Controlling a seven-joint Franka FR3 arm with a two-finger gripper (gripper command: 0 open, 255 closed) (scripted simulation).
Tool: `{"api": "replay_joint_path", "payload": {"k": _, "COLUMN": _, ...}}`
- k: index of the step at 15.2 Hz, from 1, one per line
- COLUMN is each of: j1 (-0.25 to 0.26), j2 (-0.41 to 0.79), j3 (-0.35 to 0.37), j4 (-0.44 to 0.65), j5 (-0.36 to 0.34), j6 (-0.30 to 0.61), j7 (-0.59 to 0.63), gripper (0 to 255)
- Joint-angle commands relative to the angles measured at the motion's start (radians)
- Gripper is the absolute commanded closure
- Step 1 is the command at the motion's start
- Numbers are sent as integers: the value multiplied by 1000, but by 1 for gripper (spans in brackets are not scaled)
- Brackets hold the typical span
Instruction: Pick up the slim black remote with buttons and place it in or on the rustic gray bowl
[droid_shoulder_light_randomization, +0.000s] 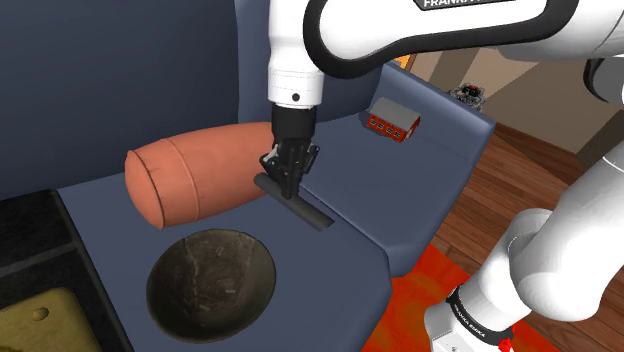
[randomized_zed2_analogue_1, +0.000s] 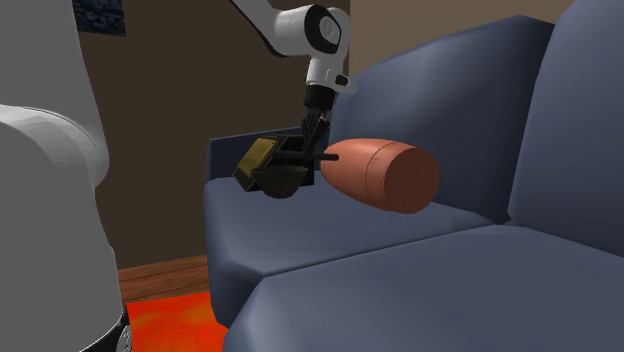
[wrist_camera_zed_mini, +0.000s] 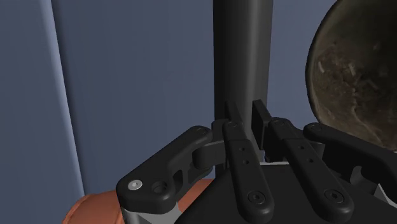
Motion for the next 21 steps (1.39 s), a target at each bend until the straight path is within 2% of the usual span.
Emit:
{"api": "replay_joint_path", "payload": {"k": 1, "j1": -1, "j2": -2, "j3": -1, "j4": 24, "j5": 0, "j6": -26, "j7": 2, "gripper": 255}}
{"api": "replay_joint_path", "payload": {"k": 2, "j1": -1, "j2": -4, "j3": -1, "j4": 32, "j5": 0, "j6": -36, "j7": 3, "gripper": 255}}
{"api": "replay_joint_path", "payload": {"k": 8, "j1": 74, "j2": 84, "j3": 74, "j4": 110, "j5": -10, "j6": -11, "j7": 156, "gripper": 255}}
{"api": "replay_joint_path", "payload": {"k": 16, "j1": 192, "j2": 248, "j3": 145, "j4": 273, "j5": -70, "j6": 3, "j7": 355, "gripper": 255}}
{"api": "replay_joint_path", "payload": {"k": 21, "j1": 193, "j2": 260, "j3": 142, "j4": 220, "j5": -74, "j6": 66, "j7": 349, "gripper": 255}}
